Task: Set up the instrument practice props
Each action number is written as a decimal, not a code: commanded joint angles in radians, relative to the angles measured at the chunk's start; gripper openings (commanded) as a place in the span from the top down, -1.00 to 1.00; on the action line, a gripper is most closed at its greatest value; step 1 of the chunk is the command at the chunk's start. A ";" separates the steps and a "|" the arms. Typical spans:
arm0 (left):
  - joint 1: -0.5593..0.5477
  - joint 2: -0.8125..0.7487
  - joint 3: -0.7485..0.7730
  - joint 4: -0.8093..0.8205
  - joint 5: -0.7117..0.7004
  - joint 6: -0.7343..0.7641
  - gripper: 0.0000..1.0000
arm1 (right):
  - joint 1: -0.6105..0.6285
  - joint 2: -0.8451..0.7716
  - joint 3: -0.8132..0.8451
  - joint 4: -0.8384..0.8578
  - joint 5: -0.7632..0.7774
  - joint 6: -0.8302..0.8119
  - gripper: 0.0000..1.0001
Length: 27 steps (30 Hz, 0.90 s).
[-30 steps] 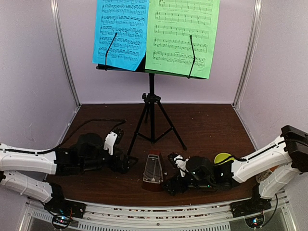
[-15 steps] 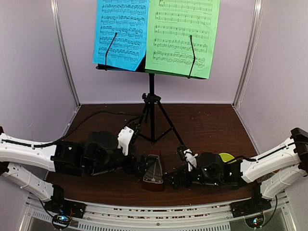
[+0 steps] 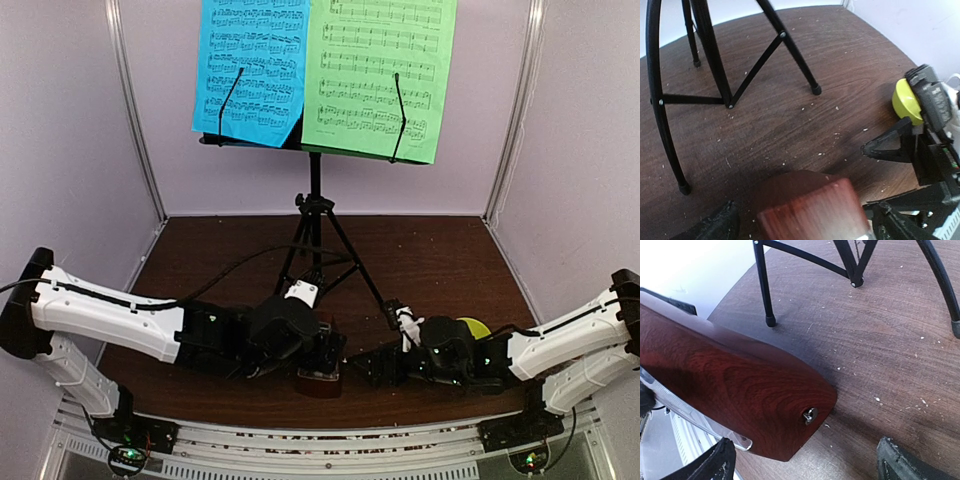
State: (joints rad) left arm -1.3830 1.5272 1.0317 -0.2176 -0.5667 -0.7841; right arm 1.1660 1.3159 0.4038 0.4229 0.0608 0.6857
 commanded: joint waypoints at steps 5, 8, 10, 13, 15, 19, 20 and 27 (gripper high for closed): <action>-0.004 0.094 0.084 -0.059 -0.081 -0.084 -0.77 | -0.006 -0.016 -0.019 0.004 0.037 0.020 -0.96; -0.003 0.105 0.096 -0.088 -0.098 -0.105 -0.67 | -0.006 -0.016 -0.016 -0.009 0.044 0.023 -0.94; -0.004 0.099 0.091 -0.090 -0.102 -0.107 -0.51 | -0.007 -0.015 -0.014 -0.011 0.045 0.023 -0.93; -0.004 0.063 0.055 -0.039 -0.101 -0.077 -0.28 | -0.007 -0.009 -0.012 -0.004 0.040 0.009 -0.89; -0.004 0.026 0.018 0.012 -0.104 -0.055 -0.15 | -0.008 -0.005 -0.011 0.009 0.028 -0.009 -0.85; -0.005 -0.063 -0.066 0.171 -0.095 0.063 0.09 | -0.006 -0.004 -0.003 0.028 -0.016 -0.071 -0.74; -0.005 -0.082 -0.081 0.197 -0.096 0.098 0.12 | -0.005 -0.006 -0.005 0.035 -0.023 -0.086 -0.72; -0.017 -0.152 -0.022 0.142 -0.144 0.377 0.29 | -0.003 -0.027 -0.008 0.084 -0.063 -0.170 -0.54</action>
State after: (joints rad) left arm -1.3880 1.4372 0.9241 -0.1692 -0.6434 -0.6014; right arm 1.1645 1.3140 0.3992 0.4507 0.0277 0.5838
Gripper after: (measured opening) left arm 0.628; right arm 0.792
